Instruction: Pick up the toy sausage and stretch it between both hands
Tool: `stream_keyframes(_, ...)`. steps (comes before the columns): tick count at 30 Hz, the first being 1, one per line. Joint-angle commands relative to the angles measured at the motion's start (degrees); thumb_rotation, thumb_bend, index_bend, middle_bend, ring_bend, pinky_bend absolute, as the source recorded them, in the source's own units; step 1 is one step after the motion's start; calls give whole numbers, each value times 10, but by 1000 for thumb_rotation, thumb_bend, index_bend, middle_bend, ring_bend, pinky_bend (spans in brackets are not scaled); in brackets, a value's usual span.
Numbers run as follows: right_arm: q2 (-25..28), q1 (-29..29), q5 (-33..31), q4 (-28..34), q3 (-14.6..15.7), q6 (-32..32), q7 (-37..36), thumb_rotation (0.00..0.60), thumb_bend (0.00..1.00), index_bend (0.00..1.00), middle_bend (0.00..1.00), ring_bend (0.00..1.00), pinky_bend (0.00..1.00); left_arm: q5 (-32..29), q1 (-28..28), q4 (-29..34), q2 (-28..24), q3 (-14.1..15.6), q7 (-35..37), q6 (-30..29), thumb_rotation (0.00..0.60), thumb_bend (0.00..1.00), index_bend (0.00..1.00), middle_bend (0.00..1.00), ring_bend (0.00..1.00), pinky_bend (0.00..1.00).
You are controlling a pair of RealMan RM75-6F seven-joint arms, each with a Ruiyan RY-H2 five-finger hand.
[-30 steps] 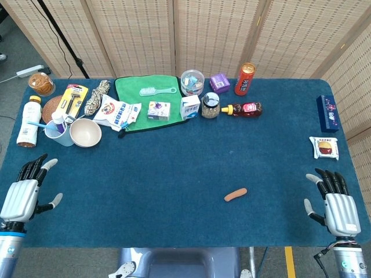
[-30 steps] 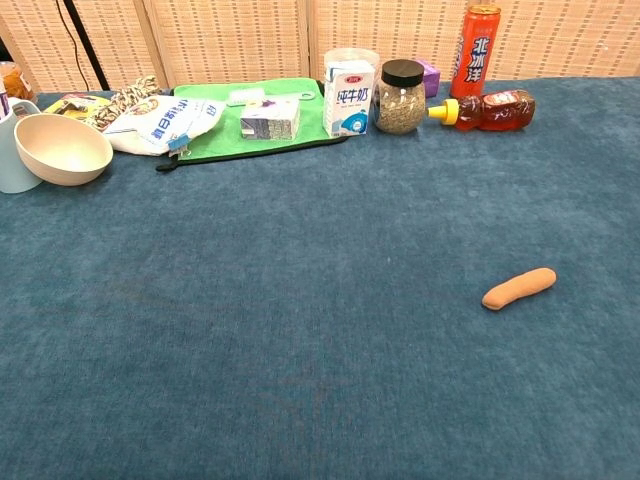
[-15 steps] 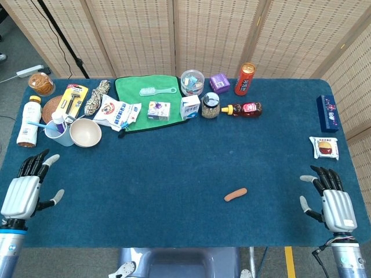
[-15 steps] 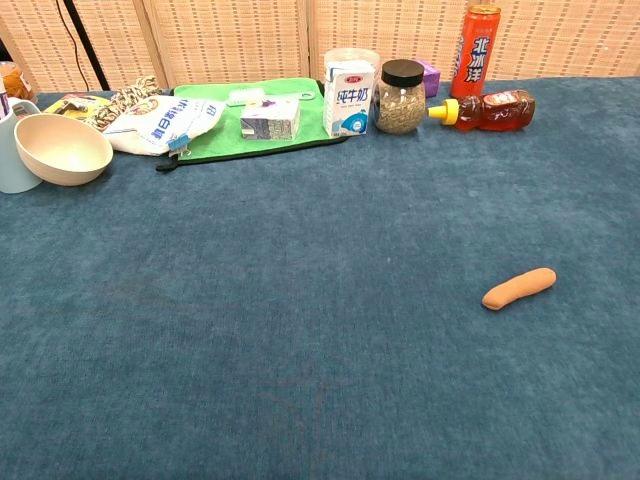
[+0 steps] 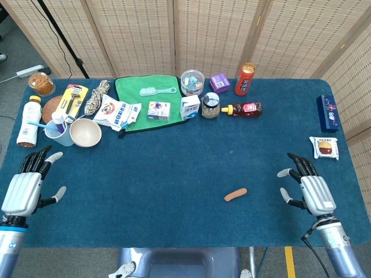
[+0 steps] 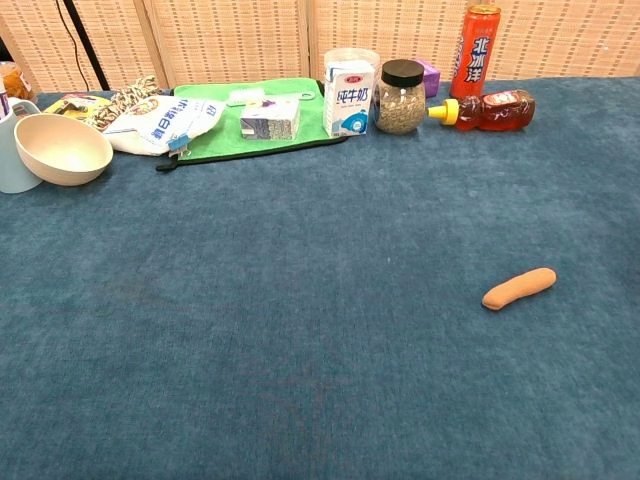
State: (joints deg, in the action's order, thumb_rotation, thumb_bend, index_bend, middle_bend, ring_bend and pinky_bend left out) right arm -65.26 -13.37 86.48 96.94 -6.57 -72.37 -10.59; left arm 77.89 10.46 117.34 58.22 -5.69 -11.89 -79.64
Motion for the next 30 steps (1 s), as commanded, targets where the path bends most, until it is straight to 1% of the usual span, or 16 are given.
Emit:
stream_keyframes(1,1,-23,10,-5,-3,26,-13,600,406,384,38,0,0,2,3,8,-7,-2,-6,2,600,255,176,34,8,20)
stream_keyframes(8,-11,-56,10,-12,-5,63,1,600,405,386,38,0,0,-3,10,12,-15,-5,-14,7,600,256,176,34,8,20)
stream_keyframes(18,-36,-103,5,-27,3,130,15,600,405,397,38,0,0,-13,17,8,-16,-2,-15,22,600,256,176,34,8,20)
stream_keyframes(30,-84,-140,4,-72,15,167,35,600,404,410,38,0,0,-14,18,3,-19,-1,-6,20,600,256,177,34,8,20)
